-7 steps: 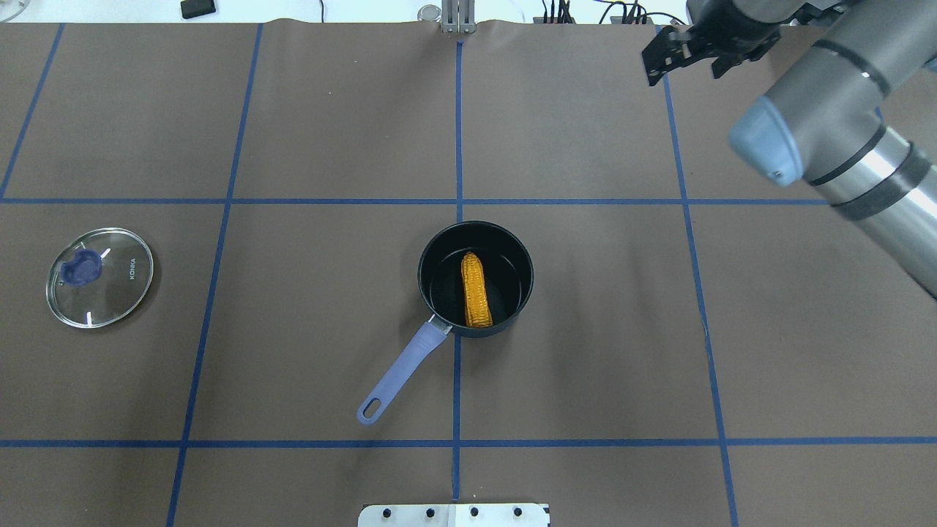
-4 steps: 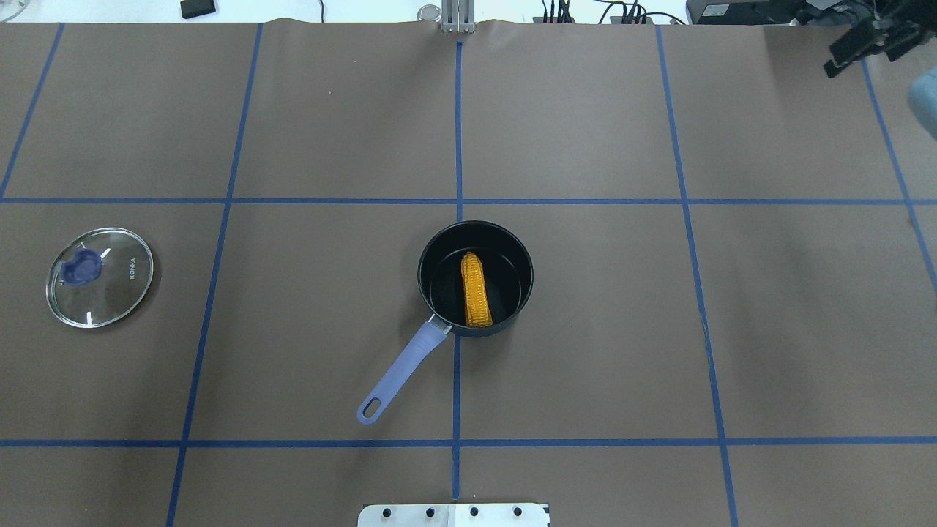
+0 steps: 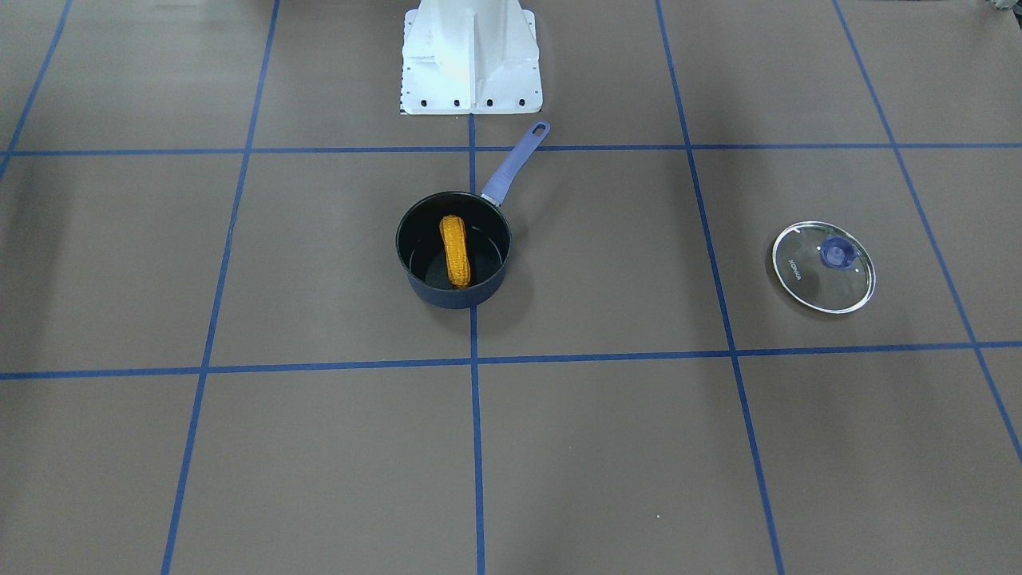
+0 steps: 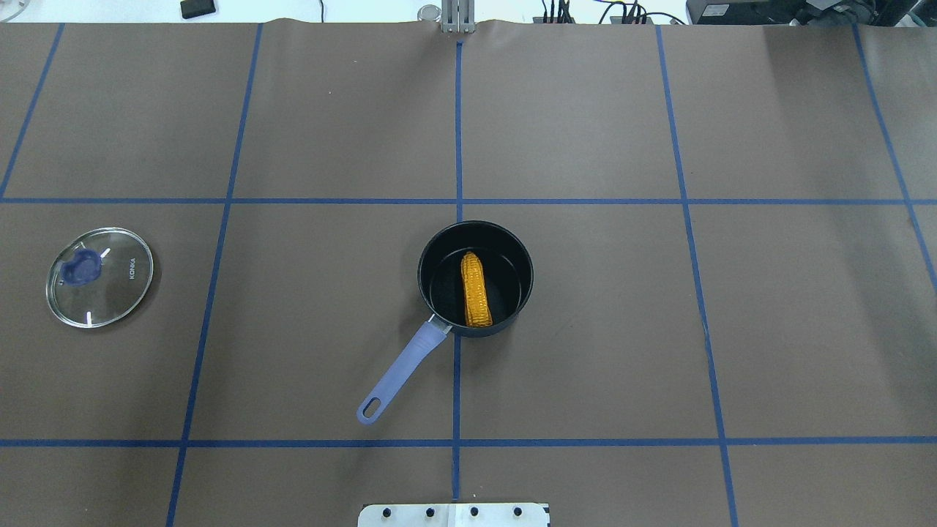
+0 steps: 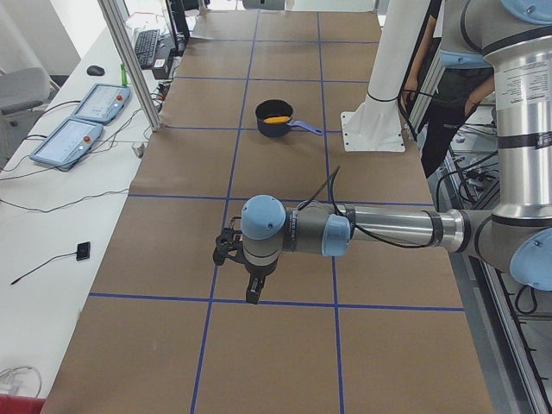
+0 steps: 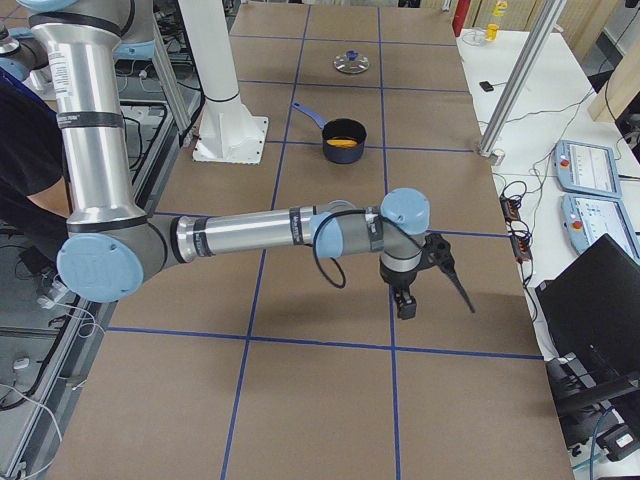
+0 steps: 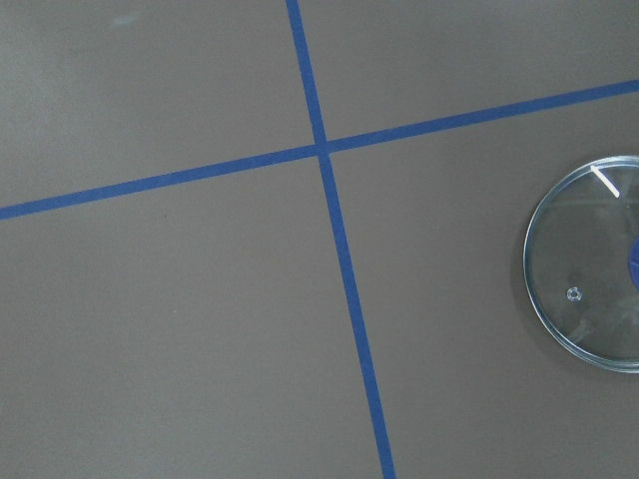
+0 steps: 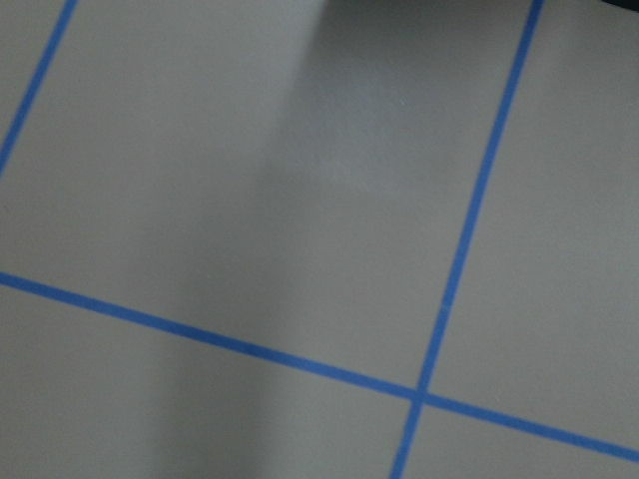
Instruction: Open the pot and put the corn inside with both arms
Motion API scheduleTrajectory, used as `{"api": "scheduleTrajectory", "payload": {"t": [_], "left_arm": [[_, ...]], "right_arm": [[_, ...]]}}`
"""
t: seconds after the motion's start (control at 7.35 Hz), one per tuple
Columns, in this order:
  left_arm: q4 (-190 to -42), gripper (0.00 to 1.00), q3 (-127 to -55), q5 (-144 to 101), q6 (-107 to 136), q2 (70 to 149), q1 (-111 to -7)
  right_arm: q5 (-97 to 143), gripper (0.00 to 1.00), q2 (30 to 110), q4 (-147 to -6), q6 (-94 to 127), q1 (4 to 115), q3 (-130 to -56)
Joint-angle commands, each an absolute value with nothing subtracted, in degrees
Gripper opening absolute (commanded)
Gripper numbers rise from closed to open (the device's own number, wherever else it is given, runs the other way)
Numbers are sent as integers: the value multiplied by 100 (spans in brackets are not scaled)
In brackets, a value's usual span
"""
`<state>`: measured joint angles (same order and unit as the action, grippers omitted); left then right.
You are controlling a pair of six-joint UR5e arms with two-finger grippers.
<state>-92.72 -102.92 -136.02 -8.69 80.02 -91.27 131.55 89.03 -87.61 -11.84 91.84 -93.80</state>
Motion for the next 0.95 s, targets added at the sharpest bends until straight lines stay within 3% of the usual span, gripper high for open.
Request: {"api": "scheduleTrajectory", "payload": {"t": [0.0,0.82], "left_arm": [[-9299,99,-10318,-13614,-879,7981,-9123],[-9281,99,-10292,-13614,-870,7972,-9123]], "right_arm": [[13139,100,9193,-8754,-1276,9501,-9465],[13104,100,9272,-8692,-685,9483,-9448]]}}
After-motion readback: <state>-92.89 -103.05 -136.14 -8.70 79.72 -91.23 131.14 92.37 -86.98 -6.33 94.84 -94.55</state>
